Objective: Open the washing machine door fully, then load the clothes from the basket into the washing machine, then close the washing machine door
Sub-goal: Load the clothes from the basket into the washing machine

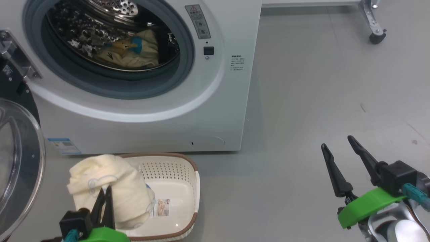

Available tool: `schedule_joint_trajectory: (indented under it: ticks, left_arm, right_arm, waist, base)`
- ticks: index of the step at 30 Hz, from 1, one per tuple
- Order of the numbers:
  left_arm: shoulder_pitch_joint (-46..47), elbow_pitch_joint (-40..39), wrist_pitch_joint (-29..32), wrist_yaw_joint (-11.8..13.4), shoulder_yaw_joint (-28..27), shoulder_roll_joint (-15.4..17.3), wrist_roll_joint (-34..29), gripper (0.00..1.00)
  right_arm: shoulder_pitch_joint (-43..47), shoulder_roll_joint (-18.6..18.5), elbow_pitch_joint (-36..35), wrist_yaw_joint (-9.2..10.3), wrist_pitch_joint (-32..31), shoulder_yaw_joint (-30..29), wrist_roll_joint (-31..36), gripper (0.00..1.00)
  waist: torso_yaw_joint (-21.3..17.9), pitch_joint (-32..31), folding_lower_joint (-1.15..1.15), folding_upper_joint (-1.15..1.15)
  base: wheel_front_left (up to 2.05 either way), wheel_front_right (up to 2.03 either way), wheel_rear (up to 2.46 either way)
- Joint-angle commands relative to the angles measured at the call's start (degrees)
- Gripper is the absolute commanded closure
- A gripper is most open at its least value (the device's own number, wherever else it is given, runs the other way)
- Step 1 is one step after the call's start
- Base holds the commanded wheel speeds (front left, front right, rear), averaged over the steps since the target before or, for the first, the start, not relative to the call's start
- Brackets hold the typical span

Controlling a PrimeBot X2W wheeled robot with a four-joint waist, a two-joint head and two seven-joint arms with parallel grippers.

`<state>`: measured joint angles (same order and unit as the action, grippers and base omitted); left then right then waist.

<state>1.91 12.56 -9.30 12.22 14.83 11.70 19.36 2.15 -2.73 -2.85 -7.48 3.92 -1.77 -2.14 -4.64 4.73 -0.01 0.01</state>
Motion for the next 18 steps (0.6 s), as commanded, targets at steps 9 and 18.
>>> schedule_joint_trajectory:
  ticks: [9,18]
  left_arm:
    - [-2.5,-7.4,2.3,2.2,-2.1,2.3,0.5,1.0]
    - [-1.9,-7.4,2.3,2.6,-2.1,2.5,0.8,1.0]
  right_arm:
    - [1.1,-0.3,-3.9,-0.01,-1.4,1.0,-0.2,0.0]
    - [1.1,-0.3,-3.7,-0.01,-1.3,1.2,-0.6,0.0]
  waist:
    - [0.2,-3.5,0.01,-0.01]
    - [0.2,-3.1,0.01,-0.01]
  base:
    - [0.0,0.0,0.0]
    - [0.0,0.0,0.0]
